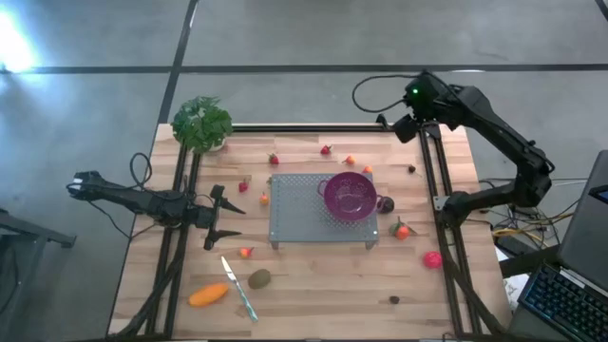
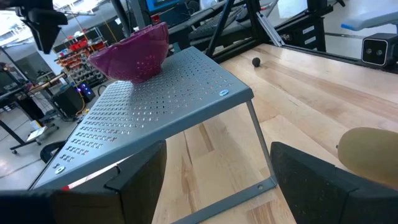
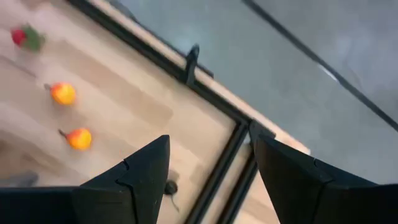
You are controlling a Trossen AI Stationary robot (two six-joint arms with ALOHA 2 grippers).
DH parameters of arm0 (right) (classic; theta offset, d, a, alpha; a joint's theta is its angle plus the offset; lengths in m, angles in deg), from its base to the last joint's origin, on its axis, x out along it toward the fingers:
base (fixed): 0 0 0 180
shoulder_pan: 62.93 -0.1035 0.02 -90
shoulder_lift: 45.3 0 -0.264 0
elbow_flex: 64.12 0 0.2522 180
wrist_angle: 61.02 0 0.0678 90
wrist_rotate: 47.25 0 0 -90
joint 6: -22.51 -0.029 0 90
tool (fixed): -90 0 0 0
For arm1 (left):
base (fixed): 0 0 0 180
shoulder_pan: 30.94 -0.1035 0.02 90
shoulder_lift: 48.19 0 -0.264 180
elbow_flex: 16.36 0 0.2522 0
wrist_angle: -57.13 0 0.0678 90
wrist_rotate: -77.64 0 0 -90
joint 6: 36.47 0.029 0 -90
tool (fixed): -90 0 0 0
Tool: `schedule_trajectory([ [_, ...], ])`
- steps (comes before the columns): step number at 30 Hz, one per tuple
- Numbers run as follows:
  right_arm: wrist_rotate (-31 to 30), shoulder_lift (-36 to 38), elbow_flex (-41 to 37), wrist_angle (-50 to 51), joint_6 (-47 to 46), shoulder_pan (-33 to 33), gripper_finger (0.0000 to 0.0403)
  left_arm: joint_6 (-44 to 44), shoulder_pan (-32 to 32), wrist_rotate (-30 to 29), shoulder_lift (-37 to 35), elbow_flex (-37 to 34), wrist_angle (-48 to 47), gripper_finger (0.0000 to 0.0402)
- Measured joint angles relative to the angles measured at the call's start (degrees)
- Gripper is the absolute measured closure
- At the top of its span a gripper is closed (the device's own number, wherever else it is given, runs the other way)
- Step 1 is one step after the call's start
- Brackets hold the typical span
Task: Pick & Place Fruit
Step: Put the black cherry in the purple strainer bowl on the shelf
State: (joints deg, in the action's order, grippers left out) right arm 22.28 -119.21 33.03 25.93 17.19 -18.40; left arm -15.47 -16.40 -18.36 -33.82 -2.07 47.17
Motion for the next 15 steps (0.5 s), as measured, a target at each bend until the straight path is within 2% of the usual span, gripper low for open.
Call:
schedule_trajectory([
  [11,0.1,-3.1,-0.6,1.6,1.4,0.0,0.0161,0.0,0.0,0.0,0.0,0.0,0.0,0.0110],
  [15,2.6,-3.1,-2.4,1.5,1.4,0.0,0.0155,0.0,0.0,0.0,0.0,0.0,0.0,0.0110],
])
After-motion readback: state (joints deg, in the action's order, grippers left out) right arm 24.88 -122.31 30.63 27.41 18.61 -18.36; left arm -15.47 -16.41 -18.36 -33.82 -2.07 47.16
